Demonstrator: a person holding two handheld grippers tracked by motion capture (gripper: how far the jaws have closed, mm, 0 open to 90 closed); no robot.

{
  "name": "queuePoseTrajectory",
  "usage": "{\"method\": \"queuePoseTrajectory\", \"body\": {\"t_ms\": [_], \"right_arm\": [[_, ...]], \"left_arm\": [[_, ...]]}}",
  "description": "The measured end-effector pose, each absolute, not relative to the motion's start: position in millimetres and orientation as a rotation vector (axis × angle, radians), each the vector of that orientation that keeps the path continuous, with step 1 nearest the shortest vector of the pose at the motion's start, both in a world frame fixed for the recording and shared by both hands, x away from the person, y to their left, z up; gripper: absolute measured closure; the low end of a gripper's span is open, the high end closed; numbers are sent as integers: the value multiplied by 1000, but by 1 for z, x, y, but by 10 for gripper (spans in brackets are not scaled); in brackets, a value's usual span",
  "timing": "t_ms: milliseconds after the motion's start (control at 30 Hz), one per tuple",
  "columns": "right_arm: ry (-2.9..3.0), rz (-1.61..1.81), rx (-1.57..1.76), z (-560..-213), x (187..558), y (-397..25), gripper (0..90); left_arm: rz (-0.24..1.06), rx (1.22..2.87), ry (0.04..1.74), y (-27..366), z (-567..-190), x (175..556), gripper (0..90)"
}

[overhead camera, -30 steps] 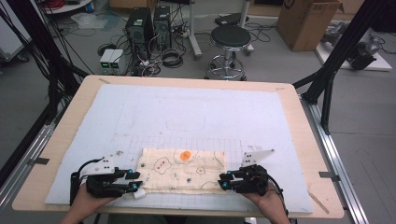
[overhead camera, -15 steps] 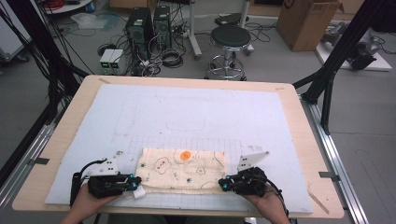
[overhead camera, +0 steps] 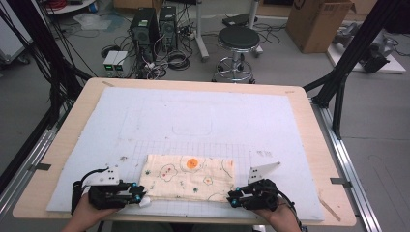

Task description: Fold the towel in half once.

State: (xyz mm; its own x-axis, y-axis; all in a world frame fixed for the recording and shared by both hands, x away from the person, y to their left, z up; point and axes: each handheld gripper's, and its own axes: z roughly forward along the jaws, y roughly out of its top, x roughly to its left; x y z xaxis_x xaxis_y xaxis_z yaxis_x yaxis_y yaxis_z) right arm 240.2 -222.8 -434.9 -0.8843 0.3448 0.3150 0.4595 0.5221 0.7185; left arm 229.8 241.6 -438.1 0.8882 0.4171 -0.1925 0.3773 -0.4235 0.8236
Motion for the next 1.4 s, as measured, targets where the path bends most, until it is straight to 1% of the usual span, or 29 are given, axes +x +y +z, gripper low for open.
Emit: {"method": "queuePoseTrajectory", "body": {"t_ms": [100,133,233,300,333,367,467,500,533,633,800,967,1100,1300,1400], "right_arm": [[-2581,-1389,-699,-426,242,-226,627],[-2567,-1418,-697,-423,243,-227,609],[-2549,-1461,-708,-418,247,-227,584],[-2557,-1462,-721,-417,250,-224,596],[-2559,-1465,-723,-417,253,-222,615],[-2563,-1459,-731,-417,255,-221,648],[-2580,-1454,-737,-414,261,-215,758],[-2581,-1458,-738,-413,263,-213,785],[-2588,-1465,-743,-412,265,-212,808],[-2582,-1489,-754,-410,273,-206,856],[-2604,-1500,-769,-408,289,-192,894],[-2621,-1477,-789,-411,310,-169,895],[-2660,-1412,-814,-421,327,-151,894],[-2698,-1298,-899,-438,343,-143,894],[-2701,-1246,-924,-442,344,-145,895]], "left_arm": [[54,2014,572,243,-433,230,597],[54,2005,569,243,-431,230,582],[63,1992,570,240,-428,232,538],[62,1982,570,238,-426,235,542],[65,1981,572,236,-425,236,553],[70,1983,571,234,-424,238,587],[79,1990,583,228,-423,243,720],[92,1990,591,227,-423,245,780],[100,1989,606,225,-423,247,814],[123,1984,625,221,-421,255,865],[159,1989,648,206,-417,269,881],[198,2017,670,188,-420,288,885],[203,2029,708,178,-425,303,885],[216,2123,798,181,-440,316,885],[169,2106,820,188,-443,318,883]]}}
